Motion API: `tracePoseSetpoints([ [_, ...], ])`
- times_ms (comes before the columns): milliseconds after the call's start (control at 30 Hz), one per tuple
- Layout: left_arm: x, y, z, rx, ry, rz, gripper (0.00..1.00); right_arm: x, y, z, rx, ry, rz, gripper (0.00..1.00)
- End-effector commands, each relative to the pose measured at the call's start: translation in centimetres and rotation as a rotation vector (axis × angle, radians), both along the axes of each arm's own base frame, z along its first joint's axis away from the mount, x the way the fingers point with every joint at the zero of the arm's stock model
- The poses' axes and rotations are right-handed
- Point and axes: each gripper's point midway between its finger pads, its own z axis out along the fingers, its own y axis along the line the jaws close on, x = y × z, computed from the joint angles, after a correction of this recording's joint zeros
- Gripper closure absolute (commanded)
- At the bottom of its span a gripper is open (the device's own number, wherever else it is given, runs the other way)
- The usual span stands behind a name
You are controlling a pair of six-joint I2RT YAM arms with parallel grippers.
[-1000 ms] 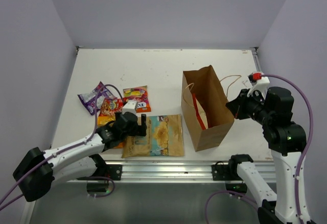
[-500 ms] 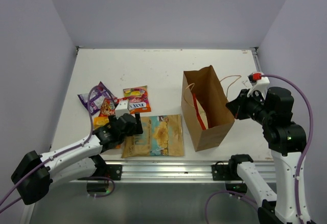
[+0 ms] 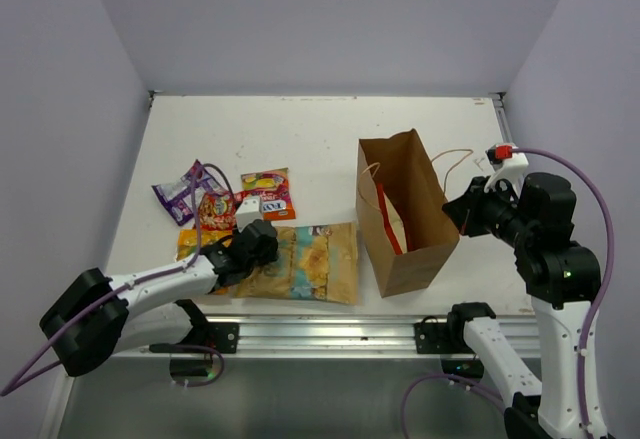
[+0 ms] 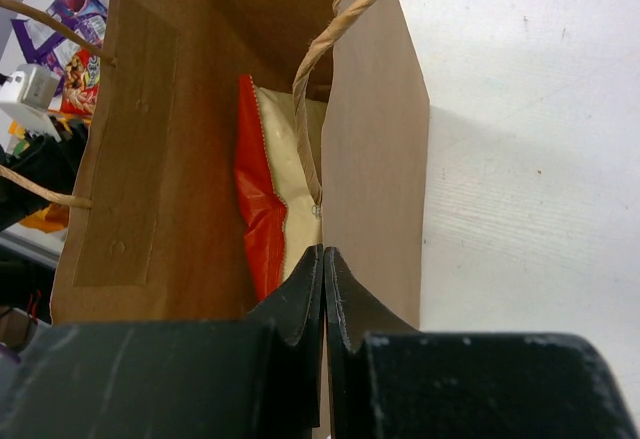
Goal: Place the snacks into the paper bag
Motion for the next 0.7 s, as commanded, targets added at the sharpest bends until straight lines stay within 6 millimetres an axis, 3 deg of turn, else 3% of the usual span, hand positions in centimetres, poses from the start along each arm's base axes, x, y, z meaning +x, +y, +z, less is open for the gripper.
tracePoseSetpoints([
  [0,-1.6,0.6,-2.2,0.057,0.087,-0.05,0.87,-0.3,0.3,1.1,-0.001,-0.034,0.025,1.0],
  [33,-1.3,0.5,-1.9,0.053,0.078,-0.044,1.0,-0.4,0.2,1.1,0.0,-0.033,0.023,1.0],
  [167,-1.0,0.7,-0.7,0.076,0.067,-0.041,1.0,-0.4,0.2,1.2,-0.001,-0.036,0.024,1.0],
  [267,-0.3,0.2,2.5,0.037,0.01,-0.047,1.0,-0.4,0.2,1.2,-0.001,-0.034,0.024,1.0],
  [400,1.4,-1.3,13.1,-0.115,-0.202,-0.056,1.0,-0.4,0.2,1.2,-0.001,-0.033,0.024,1.0],
  [433,2.1,-2.1,18.0,-0.187,-0.29,-0.06,1.0,-0.3,0.3,1.1,-0.001,-0.032,0.025,1.0],
  [500,2.4,-2.2,23.3,-0.215,-0.381,-0.087,1.0,-0.3,0.3,1.1,0.0,-0.031,0.027,1.0],
  [533,2.6,-2.4,28.7,-0.273,-0.465,-0.096,1.0,-0.4,0.3,1.0,-0.001,-0.03,0.027,1.0],
  [600,3.0,-3.1,32.6,-0.264,-0.528,-0.152,1.0,-0.4,0.3,1.0,-0.001,-0.03,0.027,1.0],
  [633,2.6,-3.7,37.0,-0.323,-0.593,-0.186,1.0,-0.4,0.3,0.9,-0.002,-0.031,0.028,1.0],
  [667,3.1,-4.5,38.3,-0.308,-0.616,-0.223,1.0,-0.4,0.3,0.8,-0.001,-0.028,0.027,1.0],
])
